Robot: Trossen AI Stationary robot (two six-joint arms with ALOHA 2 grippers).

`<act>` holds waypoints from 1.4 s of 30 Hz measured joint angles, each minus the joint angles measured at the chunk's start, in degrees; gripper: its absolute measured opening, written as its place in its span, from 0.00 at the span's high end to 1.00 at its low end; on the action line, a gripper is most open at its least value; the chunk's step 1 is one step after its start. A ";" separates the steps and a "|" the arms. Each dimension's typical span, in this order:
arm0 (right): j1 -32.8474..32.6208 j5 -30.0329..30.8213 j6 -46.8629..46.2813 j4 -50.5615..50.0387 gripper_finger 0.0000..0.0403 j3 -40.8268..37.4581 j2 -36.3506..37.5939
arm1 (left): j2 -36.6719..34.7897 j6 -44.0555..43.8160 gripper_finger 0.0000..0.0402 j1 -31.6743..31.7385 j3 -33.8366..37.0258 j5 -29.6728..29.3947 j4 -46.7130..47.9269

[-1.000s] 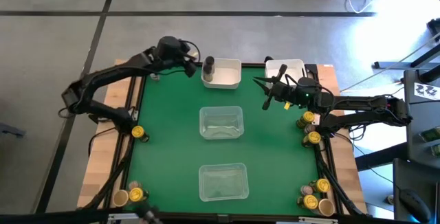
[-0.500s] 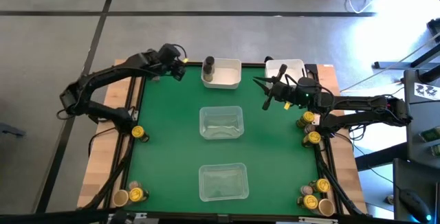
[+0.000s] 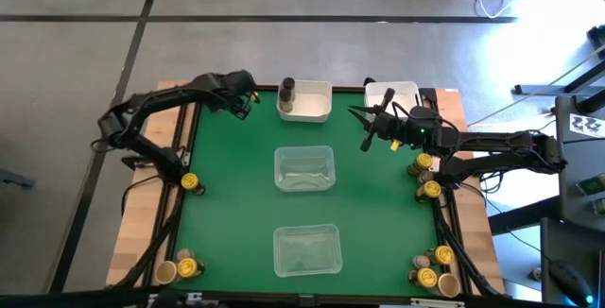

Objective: Sort spices by type
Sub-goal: Put the top left transparent seasoning bottle into the center transparent bin

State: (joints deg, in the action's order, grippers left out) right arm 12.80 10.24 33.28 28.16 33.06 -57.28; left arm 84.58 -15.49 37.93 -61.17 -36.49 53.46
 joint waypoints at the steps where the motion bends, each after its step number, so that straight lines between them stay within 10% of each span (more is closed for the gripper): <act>1: 0.00 -0.02 0.00 -0.12 0.91 0.00 0.00 | 0.43 0.64 0.50 0.00 0.00 -0.53 0.01; 23: 0.00 -0.58 -1.53 1.47 0.91 0.00 0.00 | 1.46 2.93 0.98 4.50 0.00 -3.80 5.78; 42: 0.00 -0.39 0.22 8.83 0.91 0.00 -7.31 | 10.80 2.52 0.99 8.24 0.02 -5.17 6.70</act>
State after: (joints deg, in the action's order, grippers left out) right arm 12.80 9.85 33.49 36.99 33.06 -64.59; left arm 95.38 -12.97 46.17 -61.14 -41.66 60.16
